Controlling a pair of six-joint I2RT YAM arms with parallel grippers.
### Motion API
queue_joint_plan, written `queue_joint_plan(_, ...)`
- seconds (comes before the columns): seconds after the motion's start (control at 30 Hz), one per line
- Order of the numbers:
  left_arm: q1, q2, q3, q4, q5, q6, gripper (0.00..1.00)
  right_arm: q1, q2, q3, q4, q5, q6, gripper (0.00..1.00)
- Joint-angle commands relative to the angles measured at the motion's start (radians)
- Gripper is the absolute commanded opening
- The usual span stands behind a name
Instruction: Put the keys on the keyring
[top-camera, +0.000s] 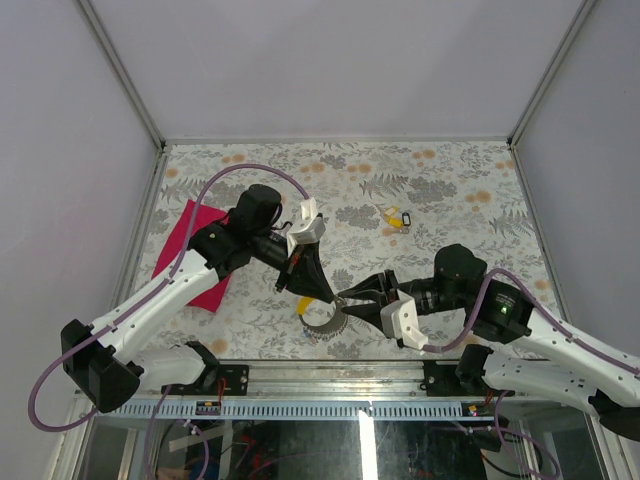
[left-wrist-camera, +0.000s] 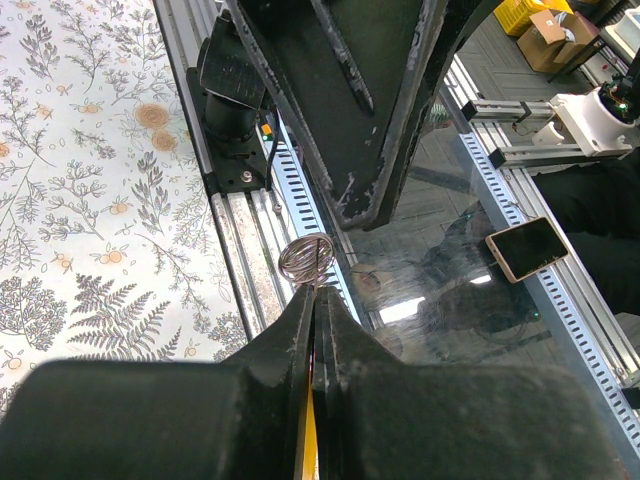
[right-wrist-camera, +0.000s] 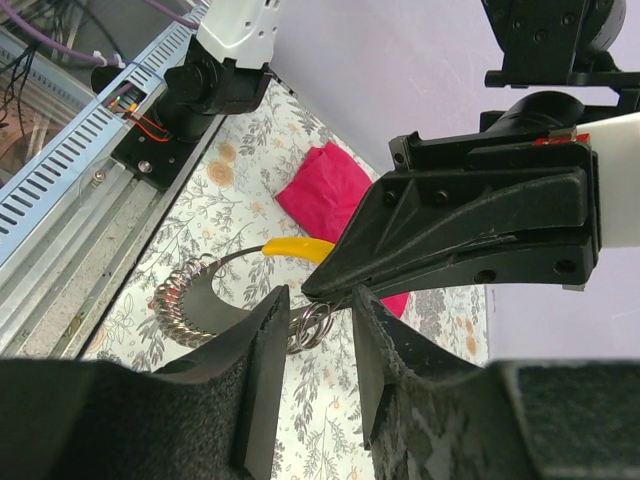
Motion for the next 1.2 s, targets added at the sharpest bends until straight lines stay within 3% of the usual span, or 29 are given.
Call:
queue_joint_plan(0.0,0.005,-0.005,0.035,0.030,0.014,0.018,0.00,0.005,0.013,-0.001,0.041,0.023,0.011,0.38)
queue_joint_plan(1.17,0.006,0.002,0.045,0.020,0.015,0.028,0.00,0.006,-0.001,-0.019,0.100,0.121,0.095,0.27)
